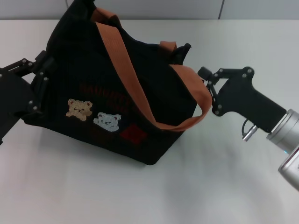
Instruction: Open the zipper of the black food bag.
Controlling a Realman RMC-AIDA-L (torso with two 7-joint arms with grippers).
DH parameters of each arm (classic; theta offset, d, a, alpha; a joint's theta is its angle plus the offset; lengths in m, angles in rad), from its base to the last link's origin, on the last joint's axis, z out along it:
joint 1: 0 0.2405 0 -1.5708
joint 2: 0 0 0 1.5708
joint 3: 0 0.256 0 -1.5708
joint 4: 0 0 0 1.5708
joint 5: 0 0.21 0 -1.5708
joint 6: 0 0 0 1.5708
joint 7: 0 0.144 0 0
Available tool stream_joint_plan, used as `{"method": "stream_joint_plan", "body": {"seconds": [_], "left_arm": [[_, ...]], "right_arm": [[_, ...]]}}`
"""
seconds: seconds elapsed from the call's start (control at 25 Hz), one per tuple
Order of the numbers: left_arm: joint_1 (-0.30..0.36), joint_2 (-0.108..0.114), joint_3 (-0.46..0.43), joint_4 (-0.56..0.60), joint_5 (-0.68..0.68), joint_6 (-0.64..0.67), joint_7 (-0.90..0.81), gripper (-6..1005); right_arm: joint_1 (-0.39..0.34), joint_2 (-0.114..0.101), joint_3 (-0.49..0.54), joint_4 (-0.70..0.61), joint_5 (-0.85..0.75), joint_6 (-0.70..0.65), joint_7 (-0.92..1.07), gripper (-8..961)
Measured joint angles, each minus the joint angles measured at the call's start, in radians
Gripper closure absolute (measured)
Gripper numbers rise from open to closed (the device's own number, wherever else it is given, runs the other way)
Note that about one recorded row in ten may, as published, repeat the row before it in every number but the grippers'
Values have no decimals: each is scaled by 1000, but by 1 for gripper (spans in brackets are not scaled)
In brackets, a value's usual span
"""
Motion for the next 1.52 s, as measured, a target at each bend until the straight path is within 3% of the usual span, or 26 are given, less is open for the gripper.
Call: {"method": "stream_joint_plan", "body": {"seconds": [0.2, 0.32, 0.44, 0.52, 0.76, 0.84, 0.92, 0.96, 1.0, 1.04, 1.08, 1.12, 1.24, 1.32, 1.44, 1.52], "left_arm": [[14, 0, -25, -10, 0, -10, -9, 906], [18, 0, -100, -66, 0, -21, -19, 906], [37, 0, -165, -101, 0, -23, -15, 906], [69, 0, -210, -102, 0, 0, -18, 838], [123, 3, -264, -100, 0, 89, -37, 612], [123, 3, -264, -100, 0, 89, -37, 521], [171, 26, -250, -27, 25, 169, -166, 447], [171, 26, -250, -27, 25, 169, -166, 419], [183, 41, -236, 18, 58, 186, -226, 391], [183, 41, -236, 18, 58, 186, -226, 363], [191, 74, -199, 103, 138, 209, -329, 335], [191, 85, -178, 134, 163, 217, -367, 307], [191, 113, -92, 220, 213, 229, -462, 223], [190, 119, -8, 276, 219, 230, -497, 167], [187, 120, 48, 304, 219, 230, -507, 167], [174, 126, 133, 330, 223, 230, -516, 167]], "right_arm": [[10, 0, 132, 20, 0, -4, 65, 887], [15, 0, 222, 21, 0, -4, 143, 871], [20, 0, 241, 21, 0, -4, 160, 854], [30, 0, 246, 21, 0, -5, 176, 843], [39, 0, 240, 5, -4, -30, 266, 640], [41, -3, 228, -24, -14, -51, 367, 524], [35, -9, 185, -118, -59, -96, 590, 408], [35, -9, 185, -118, -59, -96, 590, 385], [30, -9, 153, -182, -90, -120, 706, 362], [26, -10, 120, -243, -119, -140, 810, 338], [24, -11, 86, -307, -147, -159, 908, 315], [20, -12, 23, -413, -201, -201, 1069, 292], [19, -14, -33, -502, -257, -254, 1179, 253], [28, -14, -97, -591, -350, -322, 1261, 229], [40, -14, -138, -631, -425, -353, 1284, 195], [55, -14, -177, -646, -485, -365, 1286, 172]]}}
